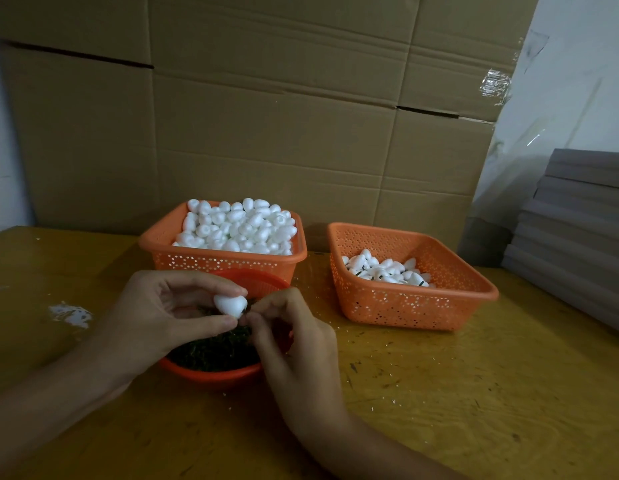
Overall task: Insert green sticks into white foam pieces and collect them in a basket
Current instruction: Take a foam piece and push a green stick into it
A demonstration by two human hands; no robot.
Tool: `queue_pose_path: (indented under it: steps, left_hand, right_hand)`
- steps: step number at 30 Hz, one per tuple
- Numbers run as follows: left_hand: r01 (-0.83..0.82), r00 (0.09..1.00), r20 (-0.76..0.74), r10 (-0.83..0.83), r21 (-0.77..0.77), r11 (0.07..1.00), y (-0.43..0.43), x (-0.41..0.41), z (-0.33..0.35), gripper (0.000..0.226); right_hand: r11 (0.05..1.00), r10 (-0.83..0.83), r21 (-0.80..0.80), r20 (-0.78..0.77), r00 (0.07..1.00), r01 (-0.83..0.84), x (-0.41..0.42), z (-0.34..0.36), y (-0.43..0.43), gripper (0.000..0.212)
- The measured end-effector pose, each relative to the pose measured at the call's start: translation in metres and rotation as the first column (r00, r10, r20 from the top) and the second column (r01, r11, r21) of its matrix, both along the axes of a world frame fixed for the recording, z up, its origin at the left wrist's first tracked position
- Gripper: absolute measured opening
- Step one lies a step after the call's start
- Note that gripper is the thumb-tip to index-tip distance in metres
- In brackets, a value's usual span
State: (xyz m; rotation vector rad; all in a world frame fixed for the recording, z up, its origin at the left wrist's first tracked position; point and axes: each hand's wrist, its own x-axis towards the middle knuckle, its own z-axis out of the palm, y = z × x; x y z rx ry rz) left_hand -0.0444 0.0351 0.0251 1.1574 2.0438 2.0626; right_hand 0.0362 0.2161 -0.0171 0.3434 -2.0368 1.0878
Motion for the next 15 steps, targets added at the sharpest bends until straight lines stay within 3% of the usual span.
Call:
queue_pose_path:
  steps: [6,15]
  left_hand:
    - [-0.003,0.999,-0.041,0.002,-0.02,1.0,0.0008,0.0004,-0.0001,0.035]
    - [0.055,0.998,0.012,-0.056,0.022,0.998,-0.0011,0.001,0.0028,0.048]
  right_hand:
    - [1.0,-0.021,0.021,0.005,1.0,0.021,-0.0008,-0.0022,0.0009,0.019]
    - [1.0,-0.015,0.013,0.009,1.0,0.015,0.0026,0.0031,-0.0013,0.021]
